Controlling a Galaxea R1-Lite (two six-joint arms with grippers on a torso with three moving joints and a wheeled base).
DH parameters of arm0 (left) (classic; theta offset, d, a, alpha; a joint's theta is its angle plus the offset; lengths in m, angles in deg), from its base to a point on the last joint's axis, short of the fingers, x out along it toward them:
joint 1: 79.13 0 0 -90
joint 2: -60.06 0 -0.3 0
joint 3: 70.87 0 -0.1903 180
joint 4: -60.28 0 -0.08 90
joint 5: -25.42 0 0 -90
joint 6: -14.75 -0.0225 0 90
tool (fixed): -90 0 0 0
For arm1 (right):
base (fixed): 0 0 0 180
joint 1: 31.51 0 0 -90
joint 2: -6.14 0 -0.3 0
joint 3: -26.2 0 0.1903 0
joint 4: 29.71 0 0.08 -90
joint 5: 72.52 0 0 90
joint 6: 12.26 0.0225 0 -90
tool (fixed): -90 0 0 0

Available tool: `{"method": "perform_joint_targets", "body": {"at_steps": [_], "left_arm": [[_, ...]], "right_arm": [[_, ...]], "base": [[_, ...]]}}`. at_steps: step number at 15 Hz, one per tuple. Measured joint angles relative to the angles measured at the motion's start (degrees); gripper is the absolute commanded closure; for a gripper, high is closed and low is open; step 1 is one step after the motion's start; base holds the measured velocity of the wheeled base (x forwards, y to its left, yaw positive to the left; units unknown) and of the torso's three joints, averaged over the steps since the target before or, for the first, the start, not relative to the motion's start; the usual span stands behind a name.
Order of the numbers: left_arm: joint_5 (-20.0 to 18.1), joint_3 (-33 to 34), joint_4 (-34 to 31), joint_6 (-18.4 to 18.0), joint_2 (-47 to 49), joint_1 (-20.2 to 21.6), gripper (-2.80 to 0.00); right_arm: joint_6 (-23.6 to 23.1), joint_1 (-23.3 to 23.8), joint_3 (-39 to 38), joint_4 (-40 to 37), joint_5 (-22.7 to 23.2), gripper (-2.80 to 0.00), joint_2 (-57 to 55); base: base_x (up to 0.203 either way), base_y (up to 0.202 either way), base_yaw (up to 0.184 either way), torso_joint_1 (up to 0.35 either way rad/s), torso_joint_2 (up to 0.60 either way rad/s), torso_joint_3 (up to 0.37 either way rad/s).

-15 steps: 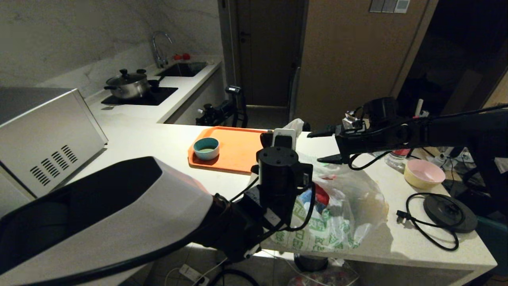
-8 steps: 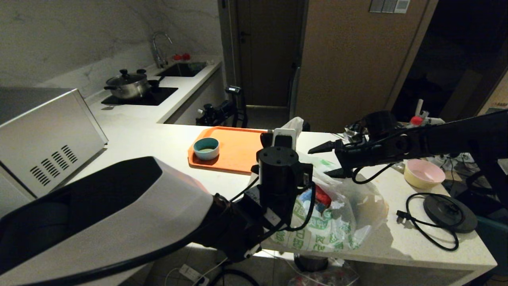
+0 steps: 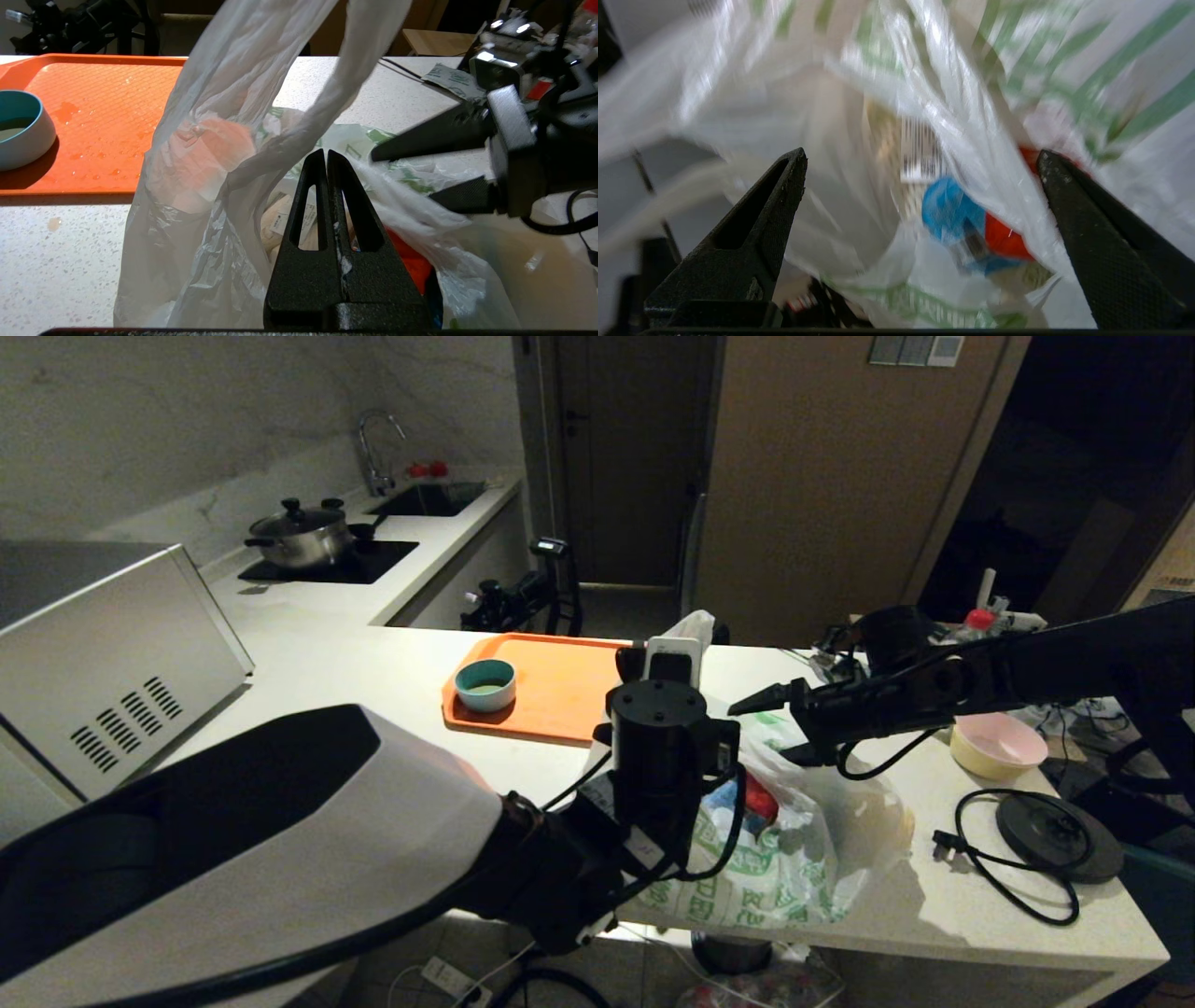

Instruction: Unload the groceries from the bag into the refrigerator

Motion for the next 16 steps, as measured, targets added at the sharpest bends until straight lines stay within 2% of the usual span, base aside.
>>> {"method": "perform_joint_targets", "body": {"at_steps": [3, 8, 12, 16], "left_arm": [[-0.02, -0.05, 0.00, -0.02, -0.04, -0.02, 0.00], [-0.02, 0.01, 0.00, -0.02, -0.45, 0.04, 0.00], [-0.05, 0.04, 0.00, -0.02, -0.63, 0.04, 0.00], [0.04, -0.04, 0.00, -0.09, -0.72, -0.07, 0.00]], "right_arm": [[-6.17, -2.05, 0.20, -6.50, 0.23, -2.80, 0.58], [-8.35, -2.75, -0.17, -9.22, 0.65, -2.80, 0.86], [-18.71, -2.69, -0.71, -18.66, 1.30, -2.80, 1.84], [-21.63, -2.70, -4.06, -19.78, 1.40, -2.80, 3.89]], "base": [[0.000, 0.000, 0.000, 0.000, 0.00, 0.000], [0.000, 0.000, 0.000, 0.000, 0.00, 0.000], [0.000, 0.000, 0.000, 0.000, 0.00, 0.000], [0.000, 0.000, 0.000, 0.000, 0.00, 0.000]]}}
